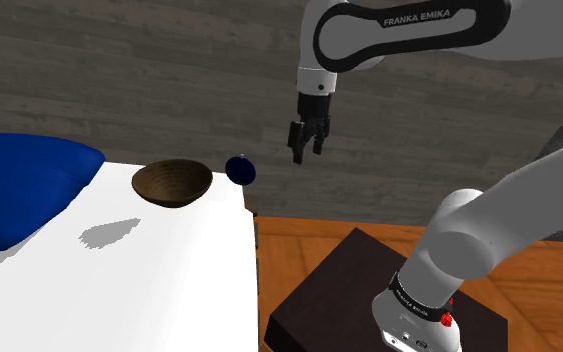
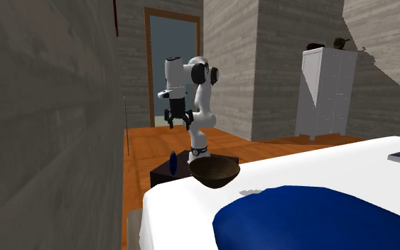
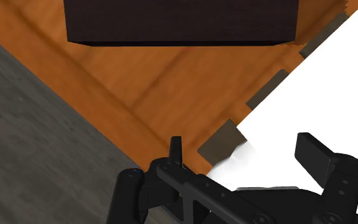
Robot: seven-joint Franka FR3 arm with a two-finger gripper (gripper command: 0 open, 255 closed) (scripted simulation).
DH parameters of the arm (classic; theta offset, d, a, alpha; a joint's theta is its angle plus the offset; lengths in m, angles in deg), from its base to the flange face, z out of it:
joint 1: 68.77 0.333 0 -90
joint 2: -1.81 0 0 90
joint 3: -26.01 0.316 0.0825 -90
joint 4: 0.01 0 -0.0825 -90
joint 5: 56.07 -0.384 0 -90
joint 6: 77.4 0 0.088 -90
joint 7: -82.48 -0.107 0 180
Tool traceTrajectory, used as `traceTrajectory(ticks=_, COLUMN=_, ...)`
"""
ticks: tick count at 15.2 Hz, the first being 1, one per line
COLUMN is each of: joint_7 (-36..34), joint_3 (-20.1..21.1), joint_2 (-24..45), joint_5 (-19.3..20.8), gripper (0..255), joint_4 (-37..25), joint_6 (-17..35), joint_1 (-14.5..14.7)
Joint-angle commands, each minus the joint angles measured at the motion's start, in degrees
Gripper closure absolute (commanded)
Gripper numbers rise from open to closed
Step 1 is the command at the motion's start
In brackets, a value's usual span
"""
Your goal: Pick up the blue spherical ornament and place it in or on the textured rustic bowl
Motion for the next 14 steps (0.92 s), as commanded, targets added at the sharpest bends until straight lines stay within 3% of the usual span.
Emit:
traceTrajectory(ticks=1, joint_7=0.79, joint_3=0.54, joint_2=4.35, joint_5=0.33, gripper=0, joint_4=-2.07, joint_6=3.26, joint_1=0.35)
traceTrajectory(ticks=12, joint_7=3.83, joint_3=3.43, joint_2=25.89, joint_5=3.86, gripper=0, joint_4=-17.04, joint_6=14.71, joint_1=2.23)
traceTrajectory(ticks=14, joint_7=3.81, joint_3=3.43, joint_2=26.18, joint_5=3.92, gripper=0, joint_4=-16.56, joint_6=15.49, joint_1=2.25)
